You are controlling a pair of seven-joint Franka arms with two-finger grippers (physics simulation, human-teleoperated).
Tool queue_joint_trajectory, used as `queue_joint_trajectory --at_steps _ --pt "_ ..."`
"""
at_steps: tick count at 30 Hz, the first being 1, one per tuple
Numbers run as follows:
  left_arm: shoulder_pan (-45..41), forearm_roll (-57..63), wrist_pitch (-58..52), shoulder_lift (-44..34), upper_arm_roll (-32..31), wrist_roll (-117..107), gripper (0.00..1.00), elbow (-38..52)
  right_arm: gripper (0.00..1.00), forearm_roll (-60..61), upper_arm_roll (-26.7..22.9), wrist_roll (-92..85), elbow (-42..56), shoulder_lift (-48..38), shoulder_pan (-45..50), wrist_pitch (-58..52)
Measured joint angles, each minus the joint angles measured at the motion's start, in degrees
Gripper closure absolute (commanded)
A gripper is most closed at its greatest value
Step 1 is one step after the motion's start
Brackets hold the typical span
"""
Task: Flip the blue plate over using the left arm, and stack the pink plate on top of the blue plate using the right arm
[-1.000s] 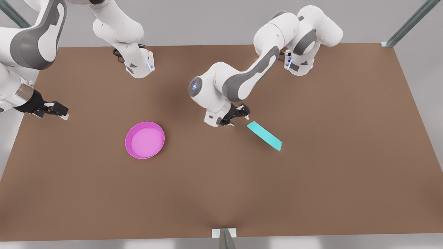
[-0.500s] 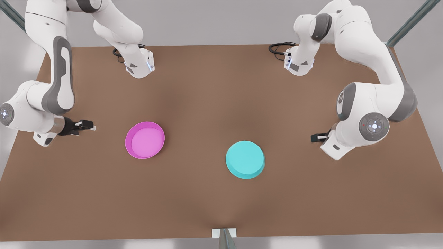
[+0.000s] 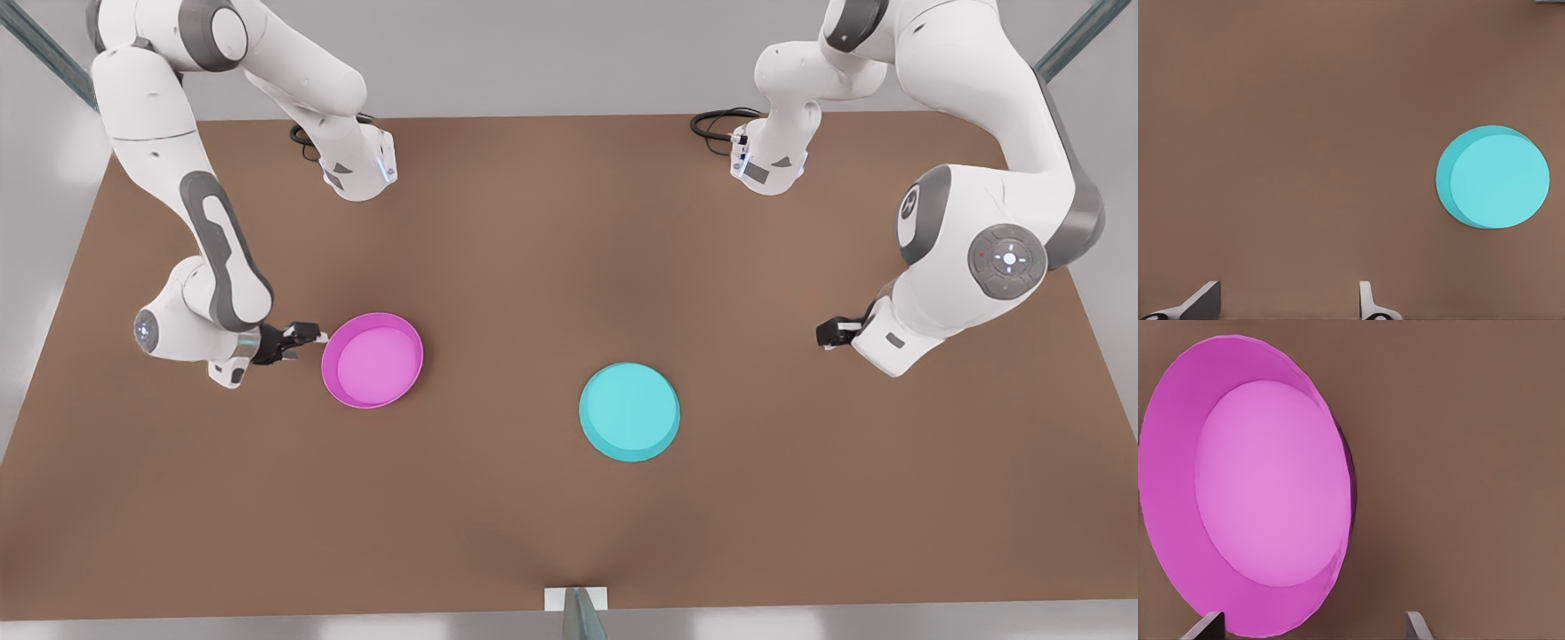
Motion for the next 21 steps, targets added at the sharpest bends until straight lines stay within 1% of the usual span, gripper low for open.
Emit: queue_joint_trajectory --at_steps 4,5,8,11,14,15,17,18,19,20,21 --pt "0.0 0.1 -0.53 0.65 0.0 0.0 0.0 0.17 0.0 0.16 -0.25 -0.12 -4.23 -1.03 4.73 7.57" --pt "0.0 0.12 -0.53 0.74 0.0 0.0 0.0 0.18 0.0 0.08 -0.26 -0.12 -5.31 -0.74 4.66 9.86" --pt "0.0 0.14 -0.53 0.75 0.0 0.0 0.0 0.14 0.0 0.1 -0.33 -0.21 -5.47 -0.49 4.4 10.1" --pt "-0.09 0.17 -0.53 0.75 0.01 -0.09 0.0 0.26 0.09 0.15 -0.4 -0.21 -5.39 0.21 4.33 10.33" --pt "-0.09 0.21 -0.53 0.92 0.09 0.0 0.0 0.18 0.12 0.09 -0.52 -0.25 -5.13 1.33 3.56 9.78" --pt "-0.09 0.22 -0.53 0.92 0.09 -0.08 0.0 0.18 0.16 0.16 -0.52 -0.86 -5.04 1.59 3.35 9.75" --pt "-0.09 0.23 -0.53 0.92 0.09 0.0 0.0 0.18 0.35 0.13 -0.52 -1.24 -4.95 1.56 3.35 9.75" --pt "-0.09 0.23 -0.56 0.92 0.09 -0.08 0.0 0.18 0.41 0.08 -0.52 -1.35 -4.9 1.63 3.35 9.75" --pt "-0.09 0.24 -0.53 0.92 0.09 -0.04 0.0 0.18 0.44 0.07 -0.45 -1.35 -4.74 1.64 3.35 9.75" --pt "-0.09 0.24 -0.53 0.92 0.09 0.0 0.0 0.18 0.5 0.07 -0.44 -1.35 -4.68 1.64 3.44 9.75" --pt "-0.09 0.24 -0.53 0.92 0.09 0.0 0.0 0.17 0.5 0.07 -0.44 -1.29 -4.55 2.0 3.44 9.75"
